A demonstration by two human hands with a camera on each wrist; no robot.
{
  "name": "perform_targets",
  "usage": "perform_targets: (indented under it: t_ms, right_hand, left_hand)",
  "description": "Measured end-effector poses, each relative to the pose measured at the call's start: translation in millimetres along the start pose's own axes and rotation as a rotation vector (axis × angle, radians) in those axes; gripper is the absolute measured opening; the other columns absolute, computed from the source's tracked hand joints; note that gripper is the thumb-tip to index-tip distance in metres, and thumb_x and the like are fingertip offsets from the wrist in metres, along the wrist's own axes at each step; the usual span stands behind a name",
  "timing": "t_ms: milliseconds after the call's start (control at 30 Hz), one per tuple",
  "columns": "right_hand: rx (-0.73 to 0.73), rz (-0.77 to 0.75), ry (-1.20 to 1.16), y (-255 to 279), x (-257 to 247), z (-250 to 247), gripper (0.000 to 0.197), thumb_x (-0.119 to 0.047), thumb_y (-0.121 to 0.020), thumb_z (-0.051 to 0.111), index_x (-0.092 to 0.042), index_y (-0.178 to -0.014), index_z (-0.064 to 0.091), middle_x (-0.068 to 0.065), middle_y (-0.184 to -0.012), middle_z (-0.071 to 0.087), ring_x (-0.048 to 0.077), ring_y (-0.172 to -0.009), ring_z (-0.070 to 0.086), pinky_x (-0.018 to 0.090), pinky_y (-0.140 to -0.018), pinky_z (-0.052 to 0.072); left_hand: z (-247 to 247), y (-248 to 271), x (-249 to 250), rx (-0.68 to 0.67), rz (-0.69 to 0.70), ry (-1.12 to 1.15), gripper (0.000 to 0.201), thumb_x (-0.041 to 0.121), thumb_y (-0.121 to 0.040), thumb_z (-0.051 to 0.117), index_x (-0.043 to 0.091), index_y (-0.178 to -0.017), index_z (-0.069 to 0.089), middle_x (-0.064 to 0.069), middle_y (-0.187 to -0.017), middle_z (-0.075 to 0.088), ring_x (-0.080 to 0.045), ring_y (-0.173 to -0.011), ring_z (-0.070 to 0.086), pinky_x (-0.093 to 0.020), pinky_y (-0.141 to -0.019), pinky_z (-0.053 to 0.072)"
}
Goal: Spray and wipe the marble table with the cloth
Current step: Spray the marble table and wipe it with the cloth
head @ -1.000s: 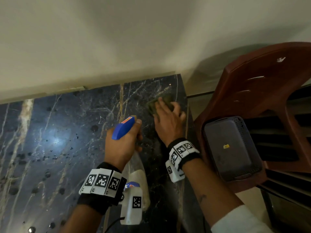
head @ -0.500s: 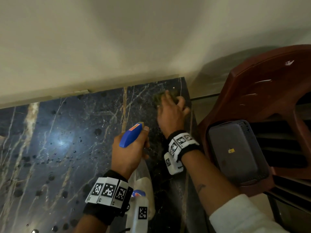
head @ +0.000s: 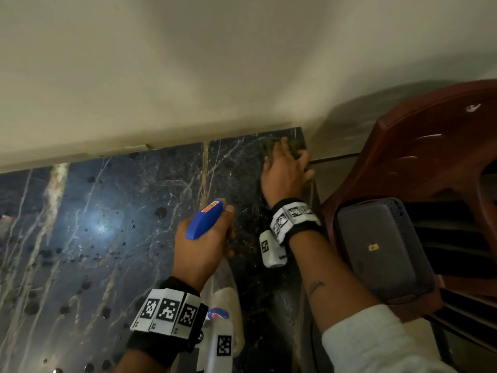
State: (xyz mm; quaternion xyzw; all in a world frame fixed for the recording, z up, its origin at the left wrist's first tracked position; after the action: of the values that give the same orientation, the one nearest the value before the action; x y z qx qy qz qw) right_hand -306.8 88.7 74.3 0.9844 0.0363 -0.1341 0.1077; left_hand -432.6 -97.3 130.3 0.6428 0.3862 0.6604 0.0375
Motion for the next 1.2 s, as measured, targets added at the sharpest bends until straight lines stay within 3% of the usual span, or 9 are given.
perform_targets:
  t_ms: [200, 367, 533, 733, 800, 900, 967, 1100, 1200]
  right_hand:
    - [-0.102, -0.262, 0.001, 19, -47, 23, 0.045, -0.032, -0.099, 0.054, -0.028, -0.143, 0.049, -0.011, -0.161, 0.032, 0.032, -0.136, 0.029, 0.051, -0.096, 0.034]
    - [0.033, 0.031, -0.033, -28, 15, -5, 0.036, -0.031, -0.098, 0.053, -0.031, -0.134, 0.055, -0.016, -0.157, 0.037, 0.034, -0.132, 0.034, 0.054, -0.094, 0.034]
    - [0.04, 0.09, -0.024, -27, -9, -2, 0.035, -0.023, -0.095, 0.058, -0.026, -0.13, 0.058, -0.012, -0.153, 0.041, 0.036, -0.132, 0.032, 0.052, -0.09, 0.032]
    - [-0.069, -0.281, -0.006, -9, -58, 19, 0.042, -0.029, -0.099, 0.055, -0.027, -0.141, 0.052, -0.013, -0.155, 0.042, 0.031, -0.131, 0.032, 0.048, -0.091, 0.033]
    - [-0.023, -0.208, -0.028, -23, -30, 5, 0.038, -0.03, -0.099, 0.054, -0.029, -0.137, 0.055, -0.009, -0.15, 0.048, 0.032, -0.13, 0.035, 0.049, -0.093, 0.033]
    - [0.07, 0.057, -0.105, -46, 19, -18, 0.027, -0.029, -0.098, 0.056, -0.029, -0.125, 0.059, -0.007, -0.146, 0.052, 0.036, -0.132, 0.036, 0.052, -0.095, 0.034]
    - [0.085, 0.094, -0.082, -50, 20, -19, 0.024, -0.028, -0.097, 0.057, -0.028, -0.121, 0.06, -0.011, -0.149, 0.048, 0.036, -0.133, 0.034, 0.052, -0.094, 0.033]
    - [0.083, 0.049, -0.068, -30, -25, 0, 0.023, -0.024, -0.094, 0.058, -0.027, -0.117, 0.062, -0.012, -0.148, 0.046, 0.035, -0.127, 0.035, 0.049, -0.088, 0.032]
    - [-0.012, -0.175, -0.038, 4, -91, 33, 0.031, -0.025, -0.095, 0.06, -0.027, -0.126, 0.058, -0.011, -0.148, 0.045, 0.032, -0.125, 0.036, 0.047, -0.087, 0.036]
  left_hand:
    - [4, -2, -3, 0.024, -0.03, -0.001, 0.036, 0.025, -0.101, 0.065, 0.004, -0.073, 0.062, -0.011, -0.062, 0.059, -0.021, -0.051, 0.057, -0.027, -0.044, 0.05]
    - [-9, 1, -4, 0.024, -0.044, 0.012, 0.035, 0.027, -0.101, 0.065, 0.003, -0.075, 0.065, -0.01, -0.063, 0.062, -0.021, -0.053, 0.059, -0.027, -0.047, 0.052]
    - [-25, 1, -3, 0.036, -0.031, -0.005, 0.041, 0.026, -0.102, 0.063, -0.007, -0.079, 0.061, -0.009, -0.062, 0.06, -0.024, -0.054, 0.059, -0.033, -0.049, 0.053]
    - [-25, -3, 2, 0.026, -0.018, -0.032, 0.041, 0.026, -0.102, 0.063, -0.012, -0.085, 0.063, -0.008, -0.062, 0.063, -0.02, -0.052, 0.061, -0.033, -0.051, 0.054]
    - [-25, -1, 2, 0.021, -0.016, -0.025, 0.04, 0.026, -0.102, 0.063, -0.011, -0.086, 0.063, -0.008, -0.063, 0.063, -0.02, -0.053, 0.061, -0.03, -0.05, 0.054]
    - [-28, 1, 2, 0.025, -0.026, -0.005, 0.039, 0.027, -0.102, 0.063, -0.008, -0.085, 0.065, -0.008, -0.065, 0.063, -0.021, -0.054, 0.062, -0.03, -0.05, 0.055]
    - [-34, 1, -1, 0.044, -0.045, 0.019, 0.038, 0.028, -0.101, 0.064, -0.006, -0.086, 0.067, -0.007, -0.064, 0.064, -0.022, -0.056, 0.063, -0.034, -0.051, 0.056]
    - [-40, 1, -3, 0.065, -0.043, 0.017, 0.041, 0.027, -0.101, 0.063, -0.01, -0.085, 0.064, -0.006, -0.063, 0.063, -0.021, -0.055, 0.062, -0.037, -0.052, 0.054]
    - [-44, 2, -4, 0.1, -0.052, 0.012, 0.041, 0.026, -0.101, 0.065, -0.01, -0.081, 0.065, -0.006, -0.06, 0.063, -0.021, -0.051, 0.062, -0.033, -0.047, 0.053]
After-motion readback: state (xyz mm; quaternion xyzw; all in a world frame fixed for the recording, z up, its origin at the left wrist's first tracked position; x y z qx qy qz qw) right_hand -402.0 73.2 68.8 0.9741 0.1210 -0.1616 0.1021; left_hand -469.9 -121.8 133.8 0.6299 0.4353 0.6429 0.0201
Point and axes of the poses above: each hand's wrist, its own y-axis away from the middle knuckle, its own z-axis out of the palm, x = y × z, the point moved 8 cm from there along -y, towards the middle knuckle
